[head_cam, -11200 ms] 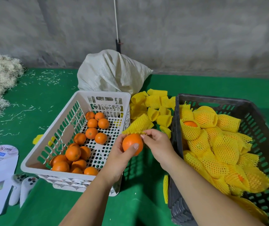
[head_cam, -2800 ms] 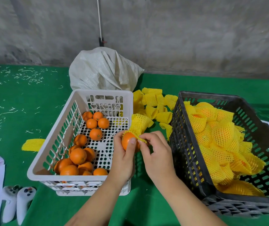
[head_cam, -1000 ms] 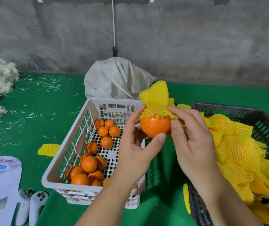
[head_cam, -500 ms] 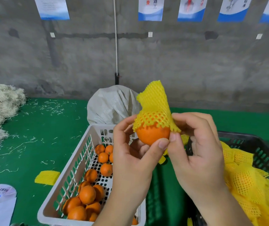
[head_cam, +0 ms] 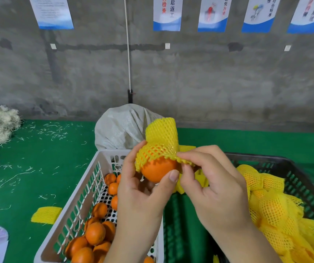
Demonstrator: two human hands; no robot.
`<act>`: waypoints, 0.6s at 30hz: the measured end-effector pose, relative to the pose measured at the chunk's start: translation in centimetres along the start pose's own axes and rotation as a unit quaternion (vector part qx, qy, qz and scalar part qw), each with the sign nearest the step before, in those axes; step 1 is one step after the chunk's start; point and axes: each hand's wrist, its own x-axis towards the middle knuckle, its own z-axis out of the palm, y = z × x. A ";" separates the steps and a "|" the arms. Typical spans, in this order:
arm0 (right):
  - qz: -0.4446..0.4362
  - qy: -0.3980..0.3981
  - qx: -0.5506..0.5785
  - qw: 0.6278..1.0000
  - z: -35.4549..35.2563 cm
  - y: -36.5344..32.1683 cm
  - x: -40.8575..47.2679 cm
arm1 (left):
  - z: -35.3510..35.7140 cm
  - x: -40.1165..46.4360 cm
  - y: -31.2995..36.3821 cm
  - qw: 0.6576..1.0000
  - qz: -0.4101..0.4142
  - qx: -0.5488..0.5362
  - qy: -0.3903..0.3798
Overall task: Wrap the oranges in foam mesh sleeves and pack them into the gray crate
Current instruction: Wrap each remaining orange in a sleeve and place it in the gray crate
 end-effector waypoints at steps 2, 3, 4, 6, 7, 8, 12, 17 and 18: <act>-0.006 0.011 -0.014 1.000 0.4 -0.3 -0.7 | 0.0 0.0 -0.2 1.000 -0.002 -0.002 0.021; -0.009 0.016 -0.016 1.000 0.5 -0.3 -1.0 | 0.0 0.0 -0.4 1.000 0.000 -0.002 0.027; -0.011 0.020 -0.015 1.000 0.6 -0.3 -1.2 | 0.0 0.0 -0.5 1.000 0.003 0.001 0.031; 0.003 0.013 -0.001 1.000 0.8 -0.3 -1.4 | 0.1 0.0 -0.8 0.999 0.006 0.007 0.037; 0.027 0.003 0.015 1.000 0.9 -0.3 -1.5 | 0.1 0.0 -0.9 0.999 0.001 0.009 0.035; 0.059 -0.010 0.034 0.998 1.0 -0.3 -1.5 | 0.0 -0.1 -0.9 1.000 -0.008 0.010 0.025; 0.097 -0.025 0.041 0.994 0.9 0.0 -1.8 | -0.9 0.1 -0.6 0.996 -0.034 -0.004 -0.078; 0.064 0.038 -0.016 0.997 0.8 0.6 -2.0 | -0.7 -0.3 -1.1 0.998 -0.014 0.016 -0.051; 0.054 0.047 -0.027 0.997 0.8 0.6 -2.1 | -0.5 -0.4 -1.2 0.999 -0.014 0.019 -0.033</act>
